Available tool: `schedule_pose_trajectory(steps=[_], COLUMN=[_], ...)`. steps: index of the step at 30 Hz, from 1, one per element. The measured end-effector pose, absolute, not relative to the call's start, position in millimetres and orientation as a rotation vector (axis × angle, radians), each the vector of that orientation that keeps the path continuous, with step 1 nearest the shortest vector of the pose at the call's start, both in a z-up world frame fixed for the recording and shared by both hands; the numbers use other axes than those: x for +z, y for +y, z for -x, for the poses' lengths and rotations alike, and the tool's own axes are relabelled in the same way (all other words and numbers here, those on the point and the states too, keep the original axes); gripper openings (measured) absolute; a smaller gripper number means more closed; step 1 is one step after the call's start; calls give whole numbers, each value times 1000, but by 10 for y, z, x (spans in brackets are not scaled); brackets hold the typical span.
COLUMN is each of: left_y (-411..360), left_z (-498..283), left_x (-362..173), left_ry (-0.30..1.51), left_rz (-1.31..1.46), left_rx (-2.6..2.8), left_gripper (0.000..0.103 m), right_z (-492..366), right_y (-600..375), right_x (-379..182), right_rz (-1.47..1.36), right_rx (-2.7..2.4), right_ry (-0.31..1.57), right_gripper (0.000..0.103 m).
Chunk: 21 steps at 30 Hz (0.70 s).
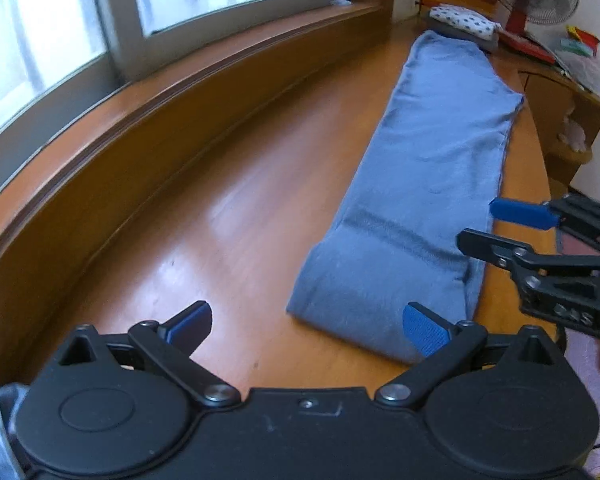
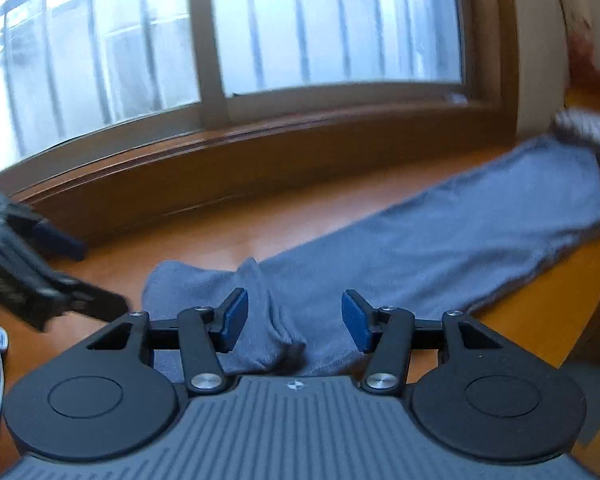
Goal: Fold clothes
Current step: 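Open the right gripper and release the folded strip end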
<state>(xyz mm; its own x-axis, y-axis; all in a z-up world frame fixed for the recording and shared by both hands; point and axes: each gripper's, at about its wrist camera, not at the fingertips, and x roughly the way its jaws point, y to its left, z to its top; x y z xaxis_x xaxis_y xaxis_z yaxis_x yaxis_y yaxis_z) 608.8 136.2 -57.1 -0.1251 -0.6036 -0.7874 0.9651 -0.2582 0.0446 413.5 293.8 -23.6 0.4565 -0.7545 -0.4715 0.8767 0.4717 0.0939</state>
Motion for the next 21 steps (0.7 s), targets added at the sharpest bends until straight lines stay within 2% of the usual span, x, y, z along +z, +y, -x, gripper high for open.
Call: schedule_pose_trajectory(steps=[4,9,14,21], left_y=[1170,1013,1031,1153], left_z=[-6048,-6118,-6135,-6203], left_x=[-634,-763,-950,-838], left_ry=[575,561,557,582], left_rz=[-853,-914,-976,-933], left_rx=[-1651,-1595,-1574,-1601], left_gripper=[102,102,103,102], right_z=[-4177,-4108,-4170,-4257], right_y=[3028,2985,3041,3119], right_x=[-270,-305,-372,-466], right_rz=[-257,-312,-292,-264], right_rx=[-1020,-995,-974,-945], right_ry=[447,412,457,521], right_gripper=[55,55,55,55])
